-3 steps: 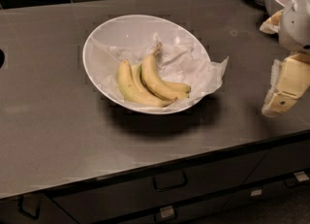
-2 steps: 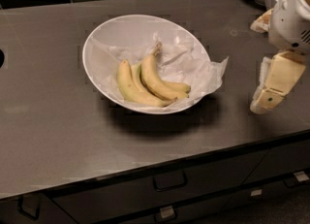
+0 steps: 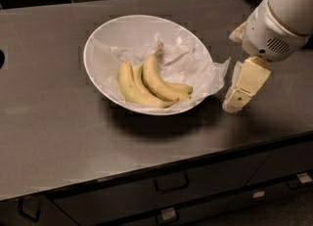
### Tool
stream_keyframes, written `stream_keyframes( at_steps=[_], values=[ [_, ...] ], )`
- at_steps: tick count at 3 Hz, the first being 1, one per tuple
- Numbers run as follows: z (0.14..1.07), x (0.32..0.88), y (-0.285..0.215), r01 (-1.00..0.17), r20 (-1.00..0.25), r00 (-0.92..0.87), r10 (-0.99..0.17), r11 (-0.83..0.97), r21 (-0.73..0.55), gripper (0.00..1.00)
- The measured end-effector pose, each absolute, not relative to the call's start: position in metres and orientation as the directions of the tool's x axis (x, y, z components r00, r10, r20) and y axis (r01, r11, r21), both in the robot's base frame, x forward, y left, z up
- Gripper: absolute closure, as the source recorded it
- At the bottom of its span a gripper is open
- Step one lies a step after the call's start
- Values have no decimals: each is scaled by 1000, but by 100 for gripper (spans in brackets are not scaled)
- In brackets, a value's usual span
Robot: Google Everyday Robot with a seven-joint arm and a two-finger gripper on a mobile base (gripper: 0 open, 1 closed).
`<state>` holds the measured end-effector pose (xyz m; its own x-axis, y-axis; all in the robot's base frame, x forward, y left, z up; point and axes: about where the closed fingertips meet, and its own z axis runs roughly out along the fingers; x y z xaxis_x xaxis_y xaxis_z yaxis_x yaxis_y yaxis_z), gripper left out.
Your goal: Pick banana from white bowl
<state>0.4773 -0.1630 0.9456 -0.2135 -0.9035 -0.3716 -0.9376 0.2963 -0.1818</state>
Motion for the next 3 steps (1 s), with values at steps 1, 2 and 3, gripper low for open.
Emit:
stream_keyframes(
  at_steps=[1,2,3],
  values=[
    [946,477,-163,-938,-372,-213,-904,296,-182,0],
    [953,483,-139,-950,-393,-161,-905,250,-185,0],
    [965,494,-107,-958,-428,-110,-897,210,-195,0]
  ],
)
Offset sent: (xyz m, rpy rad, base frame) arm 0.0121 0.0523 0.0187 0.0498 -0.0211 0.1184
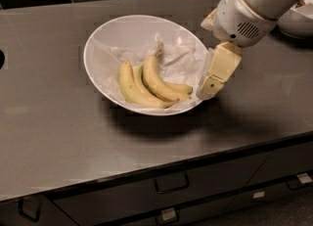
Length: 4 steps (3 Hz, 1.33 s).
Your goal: Pick banana from white bowl
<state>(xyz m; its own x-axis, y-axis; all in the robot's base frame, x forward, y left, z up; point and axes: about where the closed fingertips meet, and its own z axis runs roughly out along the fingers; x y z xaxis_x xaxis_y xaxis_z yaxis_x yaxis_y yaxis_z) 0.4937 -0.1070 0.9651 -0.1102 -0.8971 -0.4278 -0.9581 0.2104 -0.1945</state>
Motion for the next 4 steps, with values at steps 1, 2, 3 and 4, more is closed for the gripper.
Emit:
stream_keyframes(
  at_steps=[1,2,3,4],
  values=[
    [968,509,-89,-944,-490,-141,-860,266,-197,0],
    [968,509,-89,-944,-490,-141,-860,266,-197,0],
    [959,516,-70,-953,-492,-140,-859,253,-169,0],
    [949,523,-49,-952,-526,-175,-832,280,-126,0]
  ],
)
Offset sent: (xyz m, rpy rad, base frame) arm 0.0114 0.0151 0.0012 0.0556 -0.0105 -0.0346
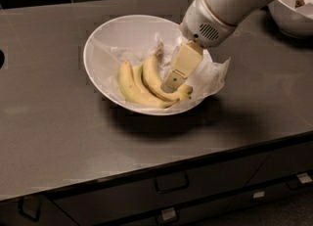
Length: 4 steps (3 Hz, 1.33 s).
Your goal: Pick banana from white bowl
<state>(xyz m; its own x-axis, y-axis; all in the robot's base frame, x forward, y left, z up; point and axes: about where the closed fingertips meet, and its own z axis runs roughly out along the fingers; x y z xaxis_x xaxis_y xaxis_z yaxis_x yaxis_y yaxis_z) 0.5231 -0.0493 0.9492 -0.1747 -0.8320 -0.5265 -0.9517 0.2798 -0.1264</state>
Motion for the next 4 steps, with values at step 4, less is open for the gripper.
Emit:
stream_keyframes(
  at_steps=[4],
  values=[
    [932,531,-26,-898,-579,-308,-755,432,-85,8]
  ],
)
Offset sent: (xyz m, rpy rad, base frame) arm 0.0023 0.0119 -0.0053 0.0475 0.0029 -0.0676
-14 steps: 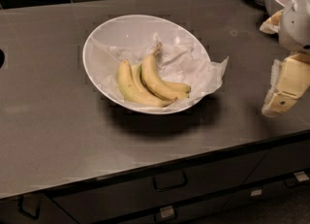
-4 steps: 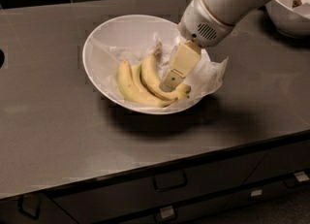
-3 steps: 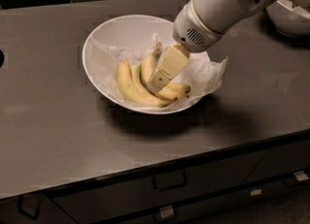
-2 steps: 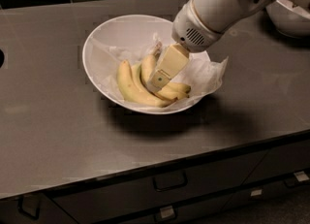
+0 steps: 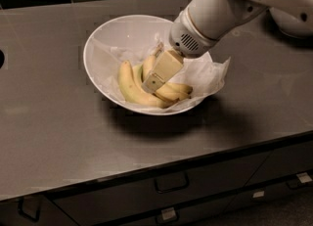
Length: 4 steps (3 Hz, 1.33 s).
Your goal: Pick banana from white bowl
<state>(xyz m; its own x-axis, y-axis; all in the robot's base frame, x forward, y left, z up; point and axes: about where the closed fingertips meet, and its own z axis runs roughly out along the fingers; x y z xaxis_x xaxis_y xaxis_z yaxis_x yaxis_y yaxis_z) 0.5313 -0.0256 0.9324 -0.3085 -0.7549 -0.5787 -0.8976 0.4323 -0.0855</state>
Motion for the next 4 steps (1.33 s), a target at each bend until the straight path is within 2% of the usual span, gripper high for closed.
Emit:
stream_keyframes(
  at_steps=[1,2,3,4],
  values=[
    [928,532,-24,-875,-572,-358,-738,479,-71,25],
    [921,532,-14,-854,-562,-390,-730,514,-75,37],
    [913,535,-3,-858,-563,-387,-730,509,-71,37],
    [904,539,3,-849,-556,-400,-729,524,-76,44]
  ],
)
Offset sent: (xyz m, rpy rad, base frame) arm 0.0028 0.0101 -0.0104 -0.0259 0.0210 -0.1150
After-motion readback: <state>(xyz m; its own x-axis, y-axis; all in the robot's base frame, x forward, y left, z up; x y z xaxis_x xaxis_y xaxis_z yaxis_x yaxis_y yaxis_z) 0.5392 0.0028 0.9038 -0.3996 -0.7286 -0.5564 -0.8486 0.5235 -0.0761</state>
